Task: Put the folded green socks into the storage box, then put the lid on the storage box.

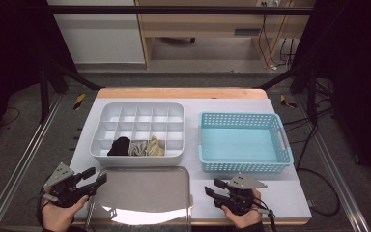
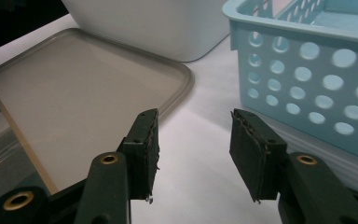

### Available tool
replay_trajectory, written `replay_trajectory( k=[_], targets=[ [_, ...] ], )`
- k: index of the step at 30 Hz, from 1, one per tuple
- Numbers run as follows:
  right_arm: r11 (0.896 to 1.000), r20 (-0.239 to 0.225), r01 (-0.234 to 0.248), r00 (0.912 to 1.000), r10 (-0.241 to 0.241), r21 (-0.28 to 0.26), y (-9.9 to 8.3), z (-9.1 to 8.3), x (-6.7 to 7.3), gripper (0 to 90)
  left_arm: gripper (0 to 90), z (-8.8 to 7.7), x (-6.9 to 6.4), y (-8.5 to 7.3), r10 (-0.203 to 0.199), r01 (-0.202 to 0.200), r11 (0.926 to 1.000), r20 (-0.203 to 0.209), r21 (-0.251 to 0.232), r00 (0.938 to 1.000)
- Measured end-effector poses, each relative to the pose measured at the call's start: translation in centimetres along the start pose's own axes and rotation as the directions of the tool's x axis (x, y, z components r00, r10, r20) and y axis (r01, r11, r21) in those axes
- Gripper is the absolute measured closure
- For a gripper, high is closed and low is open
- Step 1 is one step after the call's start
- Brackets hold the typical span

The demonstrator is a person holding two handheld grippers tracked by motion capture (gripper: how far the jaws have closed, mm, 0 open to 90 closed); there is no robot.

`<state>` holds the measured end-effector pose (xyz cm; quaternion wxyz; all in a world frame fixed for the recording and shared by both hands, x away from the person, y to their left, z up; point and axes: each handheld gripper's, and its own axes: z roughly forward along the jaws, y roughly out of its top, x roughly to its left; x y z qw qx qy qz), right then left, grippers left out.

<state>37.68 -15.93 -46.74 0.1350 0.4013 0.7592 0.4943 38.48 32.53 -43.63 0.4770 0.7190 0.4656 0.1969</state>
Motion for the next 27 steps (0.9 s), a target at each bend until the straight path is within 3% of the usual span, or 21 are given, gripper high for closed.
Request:
replay_trajectory(
  k=[5, 18, 27],
  targets=[
    [1.0, -0.005, 0.0, 1.0, 0.0, 0.006, 0.2, 0.3, 0.2, 51.5, 40.7, -0.3, 0.6, 0.3, -0.006, 0.006, 0.9999, -0.001, -0.013, 1.0],
    [1.0, -0.029, 0.002, 0.9996, -0.001, 0.031, 0.6, 1.5, 1.0, 53.8, 42.1, -0.2, 2.9, 0.0, -0.025, 0.026, 0.9994, -0.04, 0.024, 0.9989],
    [1.0, -0.04, 0.015, 0.9991, -0.015, 0.022, 1.2, 1.5, 1.7, 56.3, 43.4, -0.9, 2.5, -0.6, -0.025, 0.027, 0.9986, -0.044, 0.045, 0.9987]
  ],
)
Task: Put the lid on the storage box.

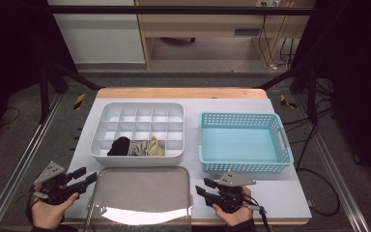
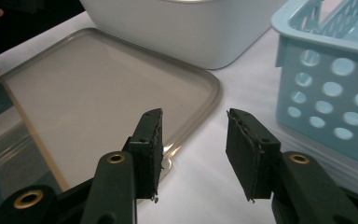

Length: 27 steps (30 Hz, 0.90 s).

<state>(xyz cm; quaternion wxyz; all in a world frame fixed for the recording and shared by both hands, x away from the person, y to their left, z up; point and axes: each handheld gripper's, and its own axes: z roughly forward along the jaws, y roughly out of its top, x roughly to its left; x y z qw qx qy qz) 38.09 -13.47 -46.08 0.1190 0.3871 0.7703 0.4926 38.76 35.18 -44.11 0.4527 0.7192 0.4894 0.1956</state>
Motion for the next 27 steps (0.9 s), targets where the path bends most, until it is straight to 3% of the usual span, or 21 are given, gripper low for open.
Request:
replay_trajectory(
  k=[4, 7, 13, 22, 27],
  targets=[
    [1.0, -0.009, -0.017, 0.9998, 0.017, 0.021, -0.4, 0.2, 0.1, 57.4, 43.3, -0.1, -0.2, -1.2, -0.004, 0.004, 0.9998, -0.012, 0.019, 0.9999],
    [0.999, -0.015, -0.025, 0.9995, 0.026, 0.045, -0.9, 0.5, 0.2, 56.2, 44.0, -0.3, -0.3, -2.4, -0.02, 0.019, 0.9988, 0.005, 0.046, 0.9998],
    [0.997, -0.045, -0.033, 0.9983, 0.036, 0.073, -1.4, 1.0, 0.6, 57.7, 43.2, -1.0, -0.7, -3.4, -0.041, 0.041, 0.9976, -0.005, 0.056, 0.9992],
    [0.997, -0.085, -0.035, 0.9955, 0.04, 0.064, -1.9, 1.2, 1.6, 52.5, 41.4, -1.2, -1.2, -5.0, -0.07, 0.07, 0.9909, 0.0, 0.115, 0.9975],
    [0.998, -0.075, -0.036, 0.9964, 0.039, 0.051, -2.3, 1.3, 1.8, 50.5, 39.7, -0.9, -1.3, -5.5, -0.069, 0.071, 0.9866, -0.023, 0.147, 0.9974]
  ],
)
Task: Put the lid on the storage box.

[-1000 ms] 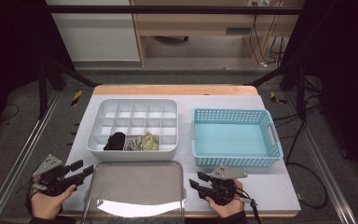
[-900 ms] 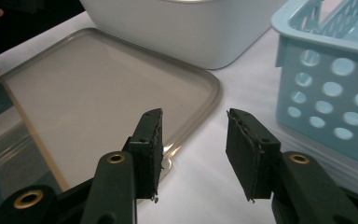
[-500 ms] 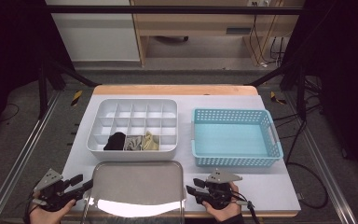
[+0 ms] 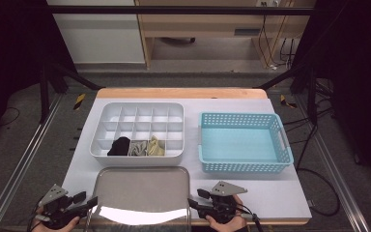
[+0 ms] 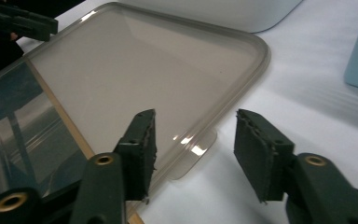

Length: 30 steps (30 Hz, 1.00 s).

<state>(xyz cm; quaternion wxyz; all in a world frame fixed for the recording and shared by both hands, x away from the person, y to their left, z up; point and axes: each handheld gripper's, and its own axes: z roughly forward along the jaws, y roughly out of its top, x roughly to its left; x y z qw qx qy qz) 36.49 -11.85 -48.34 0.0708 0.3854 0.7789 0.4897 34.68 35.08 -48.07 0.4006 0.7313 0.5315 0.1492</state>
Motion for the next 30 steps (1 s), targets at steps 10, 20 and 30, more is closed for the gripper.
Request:
replay_trajectory(
  k=[10, 20, 30],
  targets=[
    [0.999, 0.011, -0.003, 0.9999, 0.003, 0.048, -0.6, 0.8, 0.5, 53.7, 31.9, 0.3, -0.6, 0.0, 0.051, -0.051, 0.9986, -0.013, 0.012, 0.9986],
    [0.998, 0.032, -0.021, 0.9993, 0.02, 0.056, -1.0, 0.8, 0.5, 51.2, 33.0, 0.3, -0.7, -0.1, 0.056, -0.056, 0.9984, -0.028, 0.012, 0.998],
    [0.997, 0.043, -0.052, 0.9979, 0.049, 0.065, -0.8, 1.1, 1.2, 53.0, 44.9, -0.5, -0.7, -0.2, -0.001, 0.002, 0.9994, -0.049, 0.033, 0.9988]
  ],
)
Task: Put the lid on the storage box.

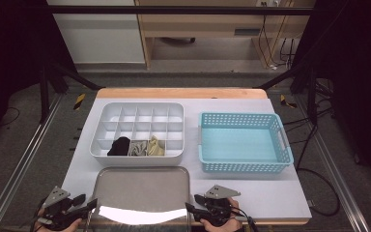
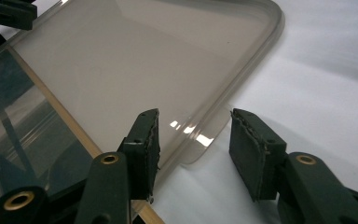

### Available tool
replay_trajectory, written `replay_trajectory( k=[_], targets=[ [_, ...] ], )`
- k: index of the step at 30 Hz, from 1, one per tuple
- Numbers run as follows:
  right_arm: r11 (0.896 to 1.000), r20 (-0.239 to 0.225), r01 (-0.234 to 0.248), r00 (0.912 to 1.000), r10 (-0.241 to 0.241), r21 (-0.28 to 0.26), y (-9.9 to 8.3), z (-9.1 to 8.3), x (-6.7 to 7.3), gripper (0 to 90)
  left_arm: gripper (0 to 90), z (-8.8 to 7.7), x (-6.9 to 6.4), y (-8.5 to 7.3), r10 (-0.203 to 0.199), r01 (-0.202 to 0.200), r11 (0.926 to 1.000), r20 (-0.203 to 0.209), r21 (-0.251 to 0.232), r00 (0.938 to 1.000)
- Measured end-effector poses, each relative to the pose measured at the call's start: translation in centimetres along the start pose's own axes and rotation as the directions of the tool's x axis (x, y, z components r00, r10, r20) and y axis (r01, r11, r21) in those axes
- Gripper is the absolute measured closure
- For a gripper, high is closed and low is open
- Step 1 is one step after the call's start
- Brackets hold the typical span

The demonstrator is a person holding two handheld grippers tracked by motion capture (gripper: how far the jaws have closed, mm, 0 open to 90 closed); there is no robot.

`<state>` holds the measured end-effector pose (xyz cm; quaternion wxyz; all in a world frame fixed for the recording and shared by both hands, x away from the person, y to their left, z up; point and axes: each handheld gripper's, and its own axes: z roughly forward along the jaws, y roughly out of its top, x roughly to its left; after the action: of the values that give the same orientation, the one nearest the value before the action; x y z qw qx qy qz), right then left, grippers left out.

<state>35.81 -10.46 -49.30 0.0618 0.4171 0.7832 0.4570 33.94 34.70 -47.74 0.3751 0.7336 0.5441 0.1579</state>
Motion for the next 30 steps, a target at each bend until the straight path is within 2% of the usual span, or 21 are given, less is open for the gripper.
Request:
replay_trajectory(
  k=[2, 6, 10, 13, 19, 23, 30],
  targets=[
    [1.0, -0.004, -0.014, 0.9999, 0.014, 0.006, 0.1, 0.1, 0.2, 53.3, 48.5, -0.1, 0.0, -0.1, -0.006, 0.006, 1.0, -0.006, 0.002, 1.0],
    [0.999, 0.0, -0.043, 0.9991, 0.043, -0.002, 0.1, 0.2, 0.3, 52.8, 48.9, -0.2, -0.4, -0.2, -0.005, 0.005, 0.9999, -0.023, 0.015, 0.9997],
    [0.999, -0.006, -0.049, 0.9988, 0.049, 0.001, 0.0, 0.2, 0.3, 55.1, 48.9, -0.2, -0.5, -0.1, -0.04, 0.04, 0.999, -0.008, 0.02, 0.9992],
    [0.998, -0.004, -0.056, 0.9984, 0.056, 0.0, 0.0, 0.2, 0.3, 56.5, 48.9, -0.1, -0.9, -0.1, -0.037, 0.037, 0.9991, -0.013, 0.021, 0.9992],
    [0.993, -0.01, -0.118, 0.993, 0.118, -0.006, 0.1, 0.2, 0.0, 58.9, 48.8, 0.2, -1.0, -0.1, -0.052, 0.052, 0.9985, -0.004, 0.017, 0.9986],
    [0.987, -0.013, -0.162, 0.9867, 0.162, -0.01, 0.1, 0.3, -0.2, 59.5, 49.5, 0.2, -1.2, -0.1, -0.047, 0.048, 0.9987, -0.021, 0.016, 0.9987],
    [0.979, -0.008, -0.2, 0.9798, 0.2, -0.03, 0.2, 0.5, -0.4, 59.9, 49.8, 0.2, -1.3, -0.1, -0.047, 0.048, 0.9988, -0.027, 0.014, 0.9985]
  ],
)
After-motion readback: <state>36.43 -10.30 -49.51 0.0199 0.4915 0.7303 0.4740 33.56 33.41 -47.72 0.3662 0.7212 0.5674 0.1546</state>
